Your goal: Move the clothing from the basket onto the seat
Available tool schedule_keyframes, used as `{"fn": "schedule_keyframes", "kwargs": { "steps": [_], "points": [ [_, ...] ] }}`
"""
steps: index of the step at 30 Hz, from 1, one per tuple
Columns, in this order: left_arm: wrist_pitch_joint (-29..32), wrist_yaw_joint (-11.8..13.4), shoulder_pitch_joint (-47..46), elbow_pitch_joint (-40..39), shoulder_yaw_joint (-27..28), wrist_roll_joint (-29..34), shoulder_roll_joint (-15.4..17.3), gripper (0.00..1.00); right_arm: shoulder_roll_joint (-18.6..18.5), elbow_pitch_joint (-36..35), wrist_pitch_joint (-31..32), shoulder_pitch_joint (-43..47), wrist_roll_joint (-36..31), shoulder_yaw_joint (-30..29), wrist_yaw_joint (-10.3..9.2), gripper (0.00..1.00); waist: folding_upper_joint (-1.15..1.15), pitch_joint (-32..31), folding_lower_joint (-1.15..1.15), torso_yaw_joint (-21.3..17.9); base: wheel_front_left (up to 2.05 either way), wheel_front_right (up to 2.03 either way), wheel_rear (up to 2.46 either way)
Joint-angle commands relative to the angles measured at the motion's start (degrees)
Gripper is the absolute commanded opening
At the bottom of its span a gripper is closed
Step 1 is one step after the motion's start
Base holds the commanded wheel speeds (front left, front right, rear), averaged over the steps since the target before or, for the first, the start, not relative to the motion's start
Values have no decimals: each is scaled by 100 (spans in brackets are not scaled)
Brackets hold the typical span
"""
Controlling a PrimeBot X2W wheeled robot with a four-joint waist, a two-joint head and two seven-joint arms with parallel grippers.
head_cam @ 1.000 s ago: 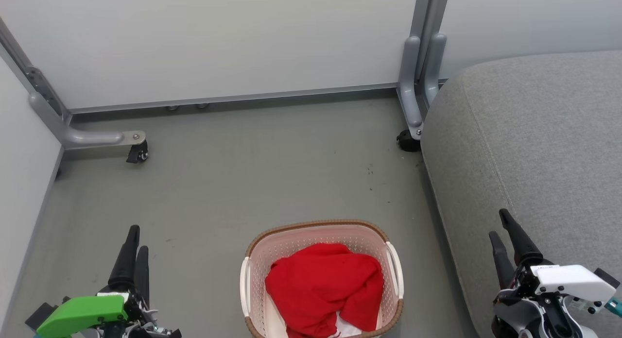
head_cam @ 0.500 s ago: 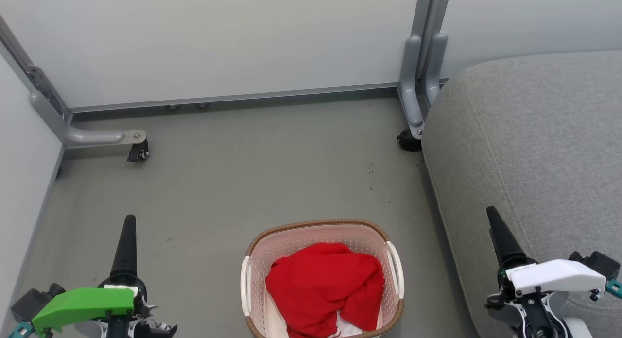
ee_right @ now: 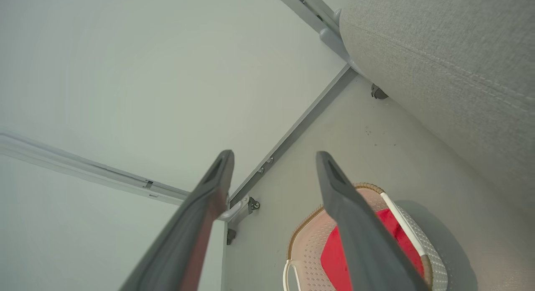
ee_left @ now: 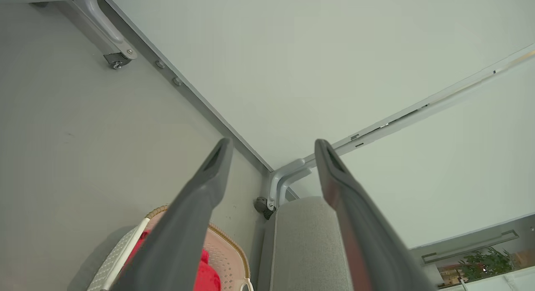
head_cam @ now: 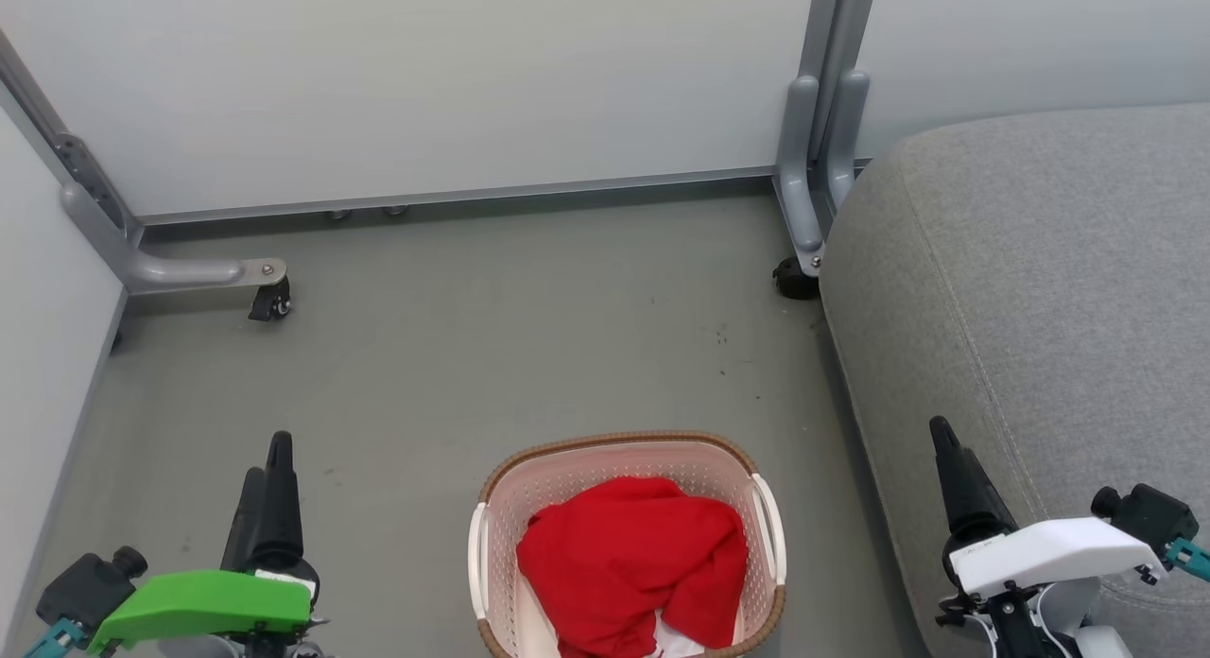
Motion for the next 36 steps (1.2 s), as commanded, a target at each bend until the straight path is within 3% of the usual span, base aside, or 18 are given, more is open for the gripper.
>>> {"fn": "schedule_keyframes", "kwargs": {
  "steps": [1, 21, 36],
  "points": [
    [-68, -14, 4, -132, -28, 258, 27, 100, -29, -105, -81, 31, -302, 28, 2, 100, 0, -5, 0, 0, 0, 0, 0],
    [-452, 121, 249, -372, -347, 1972, 38, 100, -60, -246, -469, 254, -1958, 313, 3, 100, 0, -60, 0, -30, 0, 0, 0],
    [-699, 64, 340, -352, -509, 2918, 46, 100, -19, -268, -711, 375, -3024, 379, 3, 100, 0, -105, 0, -29, 0, 0, 0]
  ]
}}
